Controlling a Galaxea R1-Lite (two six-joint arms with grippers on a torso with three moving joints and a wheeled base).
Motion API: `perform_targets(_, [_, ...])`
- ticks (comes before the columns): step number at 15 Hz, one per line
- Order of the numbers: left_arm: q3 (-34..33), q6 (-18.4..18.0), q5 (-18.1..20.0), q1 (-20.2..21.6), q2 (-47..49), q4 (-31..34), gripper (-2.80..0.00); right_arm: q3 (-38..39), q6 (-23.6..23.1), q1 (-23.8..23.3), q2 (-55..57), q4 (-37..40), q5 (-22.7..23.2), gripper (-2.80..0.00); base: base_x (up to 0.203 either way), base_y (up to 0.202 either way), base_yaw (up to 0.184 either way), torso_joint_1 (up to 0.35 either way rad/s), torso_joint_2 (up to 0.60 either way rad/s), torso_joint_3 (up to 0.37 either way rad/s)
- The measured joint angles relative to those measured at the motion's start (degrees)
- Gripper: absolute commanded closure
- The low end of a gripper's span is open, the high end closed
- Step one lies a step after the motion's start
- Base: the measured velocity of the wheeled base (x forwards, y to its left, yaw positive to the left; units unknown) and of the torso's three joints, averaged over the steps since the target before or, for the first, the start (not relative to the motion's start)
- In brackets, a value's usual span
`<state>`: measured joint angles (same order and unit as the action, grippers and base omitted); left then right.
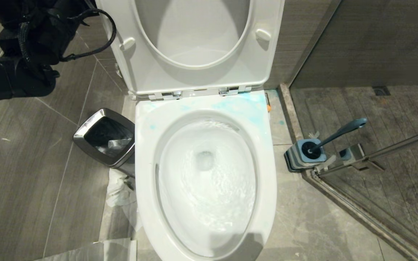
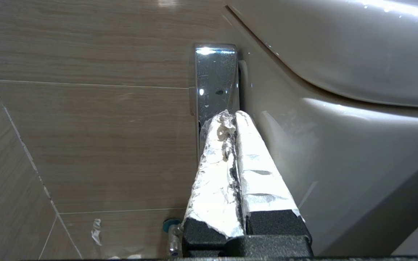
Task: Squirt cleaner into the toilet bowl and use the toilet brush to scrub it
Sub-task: Flush the toilet
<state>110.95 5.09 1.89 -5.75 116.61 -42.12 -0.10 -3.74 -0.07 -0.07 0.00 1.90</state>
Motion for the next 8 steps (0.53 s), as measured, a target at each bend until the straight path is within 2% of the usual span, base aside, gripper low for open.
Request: perform_targets(8, [0.0,-1.1,-0.3,1.7,-12.3,2.8,0.00,0.0,0.0,0.0,0.0,0.0,0.0,0.00,0.000,0.000,0.000,0.000,0.00,0.000])
